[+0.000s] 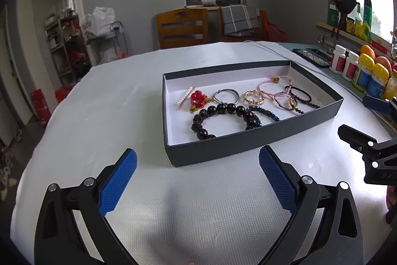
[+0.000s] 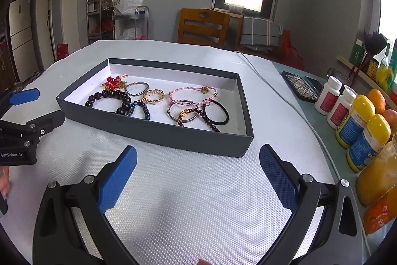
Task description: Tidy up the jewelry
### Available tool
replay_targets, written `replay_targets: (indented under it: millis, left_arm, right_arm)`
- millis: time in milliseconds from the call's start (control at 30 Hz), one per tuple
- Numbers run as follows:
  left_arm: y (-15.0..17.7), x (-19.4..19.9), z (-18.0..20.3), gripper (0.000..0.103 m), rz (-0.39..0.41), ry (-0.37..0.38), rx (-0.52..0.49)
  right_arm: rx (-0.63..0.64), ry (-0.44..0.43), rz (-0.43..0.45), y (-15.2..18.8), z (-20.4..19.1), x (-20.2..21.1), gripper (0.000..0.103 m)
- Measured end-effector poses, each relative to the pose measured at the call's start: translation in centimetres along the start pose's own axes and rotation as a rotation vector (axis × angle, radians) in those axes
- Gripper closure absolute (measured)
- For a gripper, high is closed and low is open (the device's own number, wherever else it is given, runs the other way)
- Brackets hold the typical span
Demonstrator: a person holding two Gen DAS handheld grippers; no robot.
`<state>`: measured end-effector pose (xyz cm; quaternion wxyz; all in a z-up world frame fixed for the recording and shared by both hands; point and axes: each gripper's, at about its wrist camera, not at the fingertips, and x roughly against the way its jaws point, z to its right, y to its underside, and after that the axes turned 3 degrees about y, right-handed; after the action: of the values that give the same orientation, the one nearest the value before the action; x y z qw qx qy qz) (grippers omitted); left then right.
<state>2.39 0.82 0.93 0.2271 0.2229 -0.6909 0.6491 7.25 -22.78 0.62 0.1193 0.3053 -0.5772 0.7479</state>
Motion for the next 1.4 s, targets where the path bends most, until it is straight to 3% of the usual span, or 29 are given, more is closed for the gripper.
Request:
replay_targets:
  millis: [1400]
  left_arm:
    - [0.09, 0.02, 0.5, 0.003, 0.0, 0.002, -0.019]
  right_arm:
    - [-0.011, -0.003, -0.014, 0.05, 0.22, -0.25, 0.006]
